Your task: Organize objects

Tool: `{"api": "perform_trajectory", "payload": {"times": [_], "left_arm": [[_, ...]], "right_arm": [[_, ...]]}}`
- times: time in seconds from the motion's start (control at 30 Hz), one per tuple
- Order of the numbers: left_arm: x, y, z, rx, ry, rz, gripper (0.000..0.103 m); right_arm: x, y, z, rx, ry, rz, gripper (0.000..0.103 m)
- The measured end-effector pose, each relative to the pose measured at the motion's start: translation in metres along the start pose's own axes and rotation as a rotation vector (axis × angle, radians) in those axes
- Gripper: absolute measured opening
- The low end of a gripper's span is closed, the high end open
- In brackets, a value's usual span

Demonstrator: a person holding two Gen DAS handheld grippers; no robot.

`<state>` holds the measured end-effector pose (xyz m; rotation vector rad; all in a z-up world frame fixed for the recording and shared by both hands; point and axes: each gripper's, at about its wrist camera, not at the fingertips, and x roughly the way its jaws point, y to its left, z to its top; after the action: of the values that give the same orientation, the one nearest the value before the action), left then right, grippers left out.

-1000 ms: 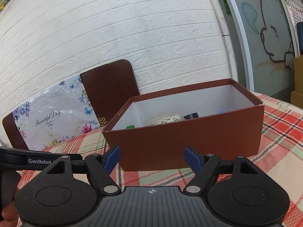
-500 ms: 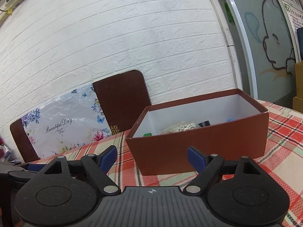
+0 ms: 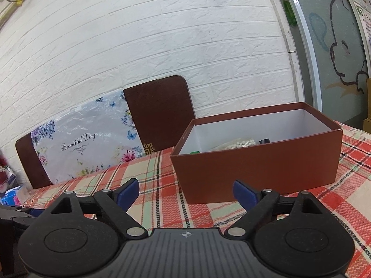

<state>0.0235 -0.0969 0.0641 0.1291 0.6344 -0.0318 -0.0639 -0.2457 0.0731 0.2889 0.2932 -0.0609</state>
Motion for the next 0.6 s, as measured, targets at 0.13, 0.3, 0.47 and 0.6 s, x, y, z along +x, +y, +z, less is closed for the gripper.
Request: {"api": "perform_trajectory", "payload": {"times": [0.13, 0.3, 0.47, 0.6], "left_arm": [[0.001, 0.005, -0.003, -0.012, 0.015, 0.003, 0.103], [0.003, 0.007, -0.008, 0.006, 0.027, 0.026, 0.103], [0.003, 0.012, -0.01, -0.012, 0.038, 0.028, 0.103], [0.004, 0.013, -0.011, -0.01, 0.041, 0.056, 0.103]], "right_arm": [[0.002, 0.007, -0.005, -0.015, 0.005, 0.004, 0.091], [0.0, 0.017, -0.009, -0.042, -0.012, 0.011, 0.099], [-0.002, 0.024, -0.012, -0.049, -0.048, -0.027, 0.101], [-0.001, 0.018, -0.013, 0.013, -0.042, -0.032, 0.101]]}}
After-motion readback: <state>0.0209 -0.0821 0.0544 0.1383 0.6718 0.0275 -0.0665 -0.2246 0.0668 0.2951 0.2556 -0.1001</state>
